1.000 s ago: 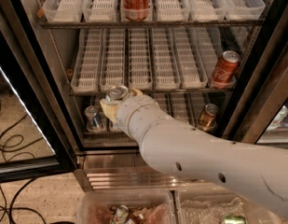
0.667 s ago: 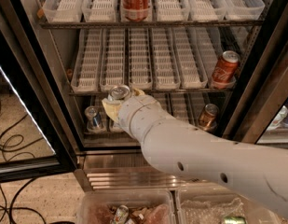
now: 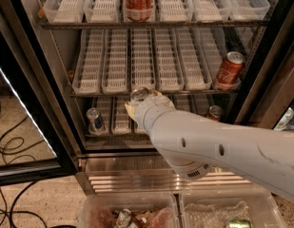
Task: Pick 7up can from middle shelf of fridge
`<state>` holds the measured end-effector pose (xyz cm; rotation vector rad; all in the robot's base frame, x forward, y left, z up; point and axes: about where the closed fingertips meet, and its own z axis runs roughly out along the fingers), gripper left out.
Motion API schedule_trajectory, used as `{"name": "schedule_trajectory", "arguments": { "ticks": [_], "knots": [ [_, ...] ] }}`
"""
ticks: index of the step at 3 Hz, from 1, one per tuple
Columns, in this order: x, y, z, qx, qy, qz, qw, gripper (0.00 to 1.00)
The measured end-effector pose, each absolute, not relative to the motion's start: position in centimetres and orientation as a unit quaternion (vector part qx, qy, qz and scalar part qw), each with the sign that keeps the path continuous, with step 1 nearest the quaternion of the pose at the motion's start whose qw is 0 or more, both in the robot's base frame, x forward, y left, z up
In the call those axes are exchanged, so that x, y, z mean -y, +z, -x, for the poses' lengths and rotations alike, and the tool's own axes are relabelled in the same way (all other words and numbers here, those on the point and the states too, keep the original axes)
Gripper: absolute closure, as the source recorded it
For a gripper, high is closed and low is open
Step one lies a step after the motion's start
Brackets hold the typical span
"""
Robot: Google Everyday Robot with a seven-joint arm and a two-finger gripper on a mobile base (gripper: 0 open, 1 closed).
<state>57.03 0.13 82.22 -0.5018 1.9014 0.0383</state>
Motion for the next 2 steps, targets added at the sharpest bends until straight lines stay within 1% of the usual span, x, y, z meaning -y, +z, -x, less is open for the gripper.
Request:
{"name": "schedule_trajectory", "arguments": {
  "ticks": [1,2],
  "knots": [
    [-0.1,82.2,-57.0,-0.805,0.016,0.213,0.554,1.0],
    [0.9,81.4,-57.4,-0.811,-0.013,0.201,0.549,1.0]
  ]
}}
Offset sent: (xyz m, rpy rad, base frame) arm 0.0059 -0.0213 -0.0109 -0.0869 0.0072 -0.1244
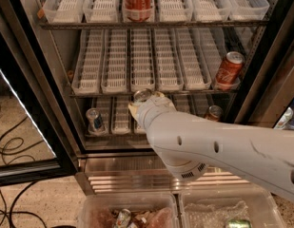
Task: Pick 7up can from middle shelf of fridge
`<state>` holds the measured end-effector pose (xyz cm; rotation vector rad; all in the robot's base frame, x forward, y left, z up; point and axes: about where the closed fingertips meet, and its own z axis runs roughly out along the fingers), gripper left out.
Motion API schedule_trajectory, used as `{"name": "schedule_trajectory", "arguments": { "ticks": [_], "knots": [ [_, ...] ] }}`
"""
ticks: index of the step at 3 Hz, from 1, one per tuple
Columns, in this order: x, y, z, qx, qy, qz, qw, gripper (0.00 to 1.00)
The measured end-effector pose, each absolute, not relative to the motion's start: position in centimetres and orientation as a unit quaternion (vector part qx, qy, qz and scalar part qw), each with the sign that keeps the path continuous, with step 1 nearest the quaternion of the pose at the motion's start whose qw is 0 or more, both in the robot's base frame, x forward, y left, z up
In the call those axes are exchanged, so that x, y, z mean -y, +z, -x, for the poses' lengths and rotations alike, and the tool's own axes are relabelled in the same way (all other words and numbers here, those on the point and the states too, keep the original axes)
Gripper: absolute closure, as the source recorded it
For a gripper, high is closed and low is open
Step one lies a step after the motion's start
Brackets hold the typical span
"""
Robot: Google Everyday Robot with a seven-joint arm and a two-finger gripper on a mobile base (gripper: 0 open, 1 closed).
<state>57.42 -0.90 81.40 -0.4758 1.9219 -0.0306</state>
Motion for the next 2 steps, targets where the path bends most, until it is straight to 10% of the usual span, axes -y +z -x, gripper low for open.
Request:
{"name": "schedule_trajectory", "arguments": {
  "ticks": [2],
  "knots": [
    [0.29,81.42,-56.21,-0.818,0.025,0.212,0.534,1.0]
  ]
}}
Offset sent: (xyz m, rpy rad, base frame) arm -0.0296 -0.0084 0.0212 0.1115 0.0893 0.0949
